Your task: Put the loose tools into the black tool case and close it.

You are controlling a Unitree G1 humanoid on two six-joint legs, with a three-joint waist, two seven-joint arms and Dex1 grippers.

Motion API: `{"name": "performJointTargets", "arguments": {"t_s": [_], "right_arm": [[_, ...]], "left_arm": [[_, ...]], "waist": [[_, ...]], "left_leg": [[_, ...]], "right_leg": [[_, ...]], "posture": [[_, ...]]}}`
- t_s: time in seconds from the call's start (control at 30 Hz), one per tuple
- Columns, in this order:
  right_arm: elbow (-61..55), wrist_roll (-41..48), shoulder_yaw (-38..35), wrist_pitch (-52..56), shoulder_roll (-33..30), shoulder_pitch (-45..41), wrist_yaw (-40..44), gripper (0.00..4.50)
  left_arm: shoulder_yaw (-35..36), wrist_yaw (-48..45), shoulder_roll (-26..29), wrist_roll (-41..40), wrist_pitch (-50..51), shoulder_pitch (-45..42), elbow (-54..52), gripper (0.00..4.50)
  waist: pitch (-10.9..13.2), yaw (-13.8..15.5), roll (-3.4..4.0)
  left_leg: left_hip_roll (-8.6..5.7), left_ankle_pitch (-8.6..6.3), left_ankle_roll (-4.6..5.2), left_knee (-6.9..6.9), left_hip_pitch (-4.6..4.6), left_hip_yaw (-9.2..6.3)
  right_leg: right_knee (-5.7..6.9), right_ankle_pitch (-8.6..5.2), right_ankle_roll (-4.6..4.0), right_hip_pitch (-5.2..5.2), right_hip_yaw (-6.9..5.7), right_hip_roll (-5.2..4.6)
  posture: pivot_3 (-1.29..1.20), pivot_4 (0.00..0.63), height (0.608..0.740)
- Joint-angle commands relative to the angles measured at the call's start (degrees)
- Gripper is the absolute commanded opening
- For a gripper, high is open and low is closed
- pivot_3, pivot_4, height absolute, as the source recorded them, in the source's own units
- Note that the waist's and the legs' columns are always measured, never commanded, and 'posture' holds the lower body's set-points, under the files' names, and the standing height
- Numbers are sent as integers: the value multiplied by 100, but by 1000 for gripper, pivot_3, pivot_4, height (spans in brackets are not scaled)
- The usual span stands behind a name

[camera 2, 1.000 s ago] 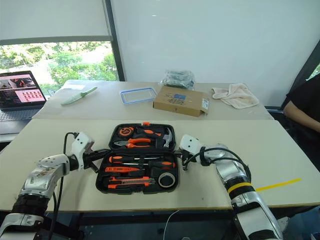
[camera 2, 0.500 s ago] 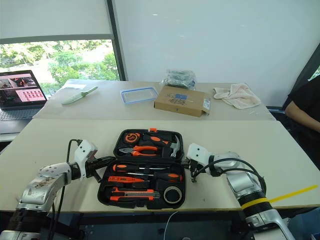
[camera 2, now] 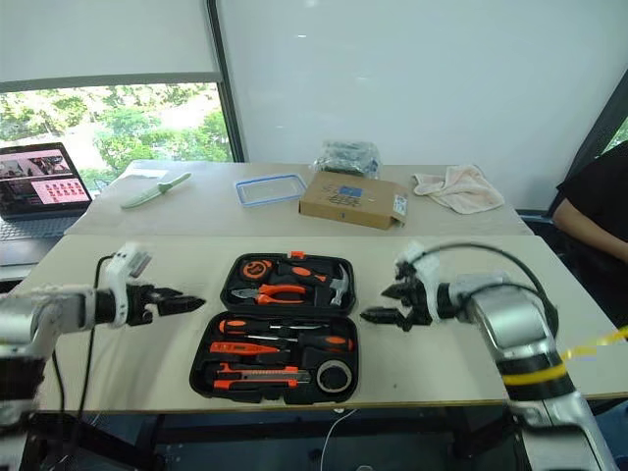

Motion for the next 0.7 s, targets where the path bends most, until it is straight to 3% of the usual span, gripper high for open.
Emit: {"name": "performJointTargets", "arguments": {"t_s": [0.03, 0.23, 0.5, 0.63, 0.7], "right_arm": [[768, 125, -291, 930, 513, -773, -671, 4416], [1747, 17, -154, 727, 1020, -1354, -1167, 4416], [2466, -178, 358, 412, 1259, -1591, -1249, 4416], [2592, -236, 552, 389, 1217, -1655, -1168, 3379], [2642, -268, 593, 370, 1196, -1667, -1167, 2761]], "left_arm": [[-338, 213, -183, 147, 274, -557, 450, 4221], [-729, 252, -257, 323, 211, -838, 749, 4221], [-785, 338, -210, 463, 158, -845, 849, 4221], [-738, 464, -236, 514, 132, -812, 862, 4221], [-734, 507, -252, 531, 112, -799, 872, 3713]], "waist": [[0, -19, 0], [0, -45, 0], [0, -43, 0], [0, -44, 0], [0, -44, 1]], "left_leg": [[-6, 3, -5, 0, -5, 0], [-3, 33, -56, -15, -17, 0], [-6, 23, -39, -18, -48, 0], [-5, 22, -38, -18, -45, -1], [-5, 22, -39, -17, -40, -1]], "right_leg": [[0, 2, -3, -4, 0, 3], [12, 7, -11, -14, -2, 12], [-16, 4, 9, -25, -7, -2], [-13, 4, 10, -24, -6, -3], [-9, 4, 10, -22, -6, -1]], "posture": [[0, 150, 740], [0, 150, 740], [0, 150, 740], [0, 150, 740], [0, 150, 740]]}}
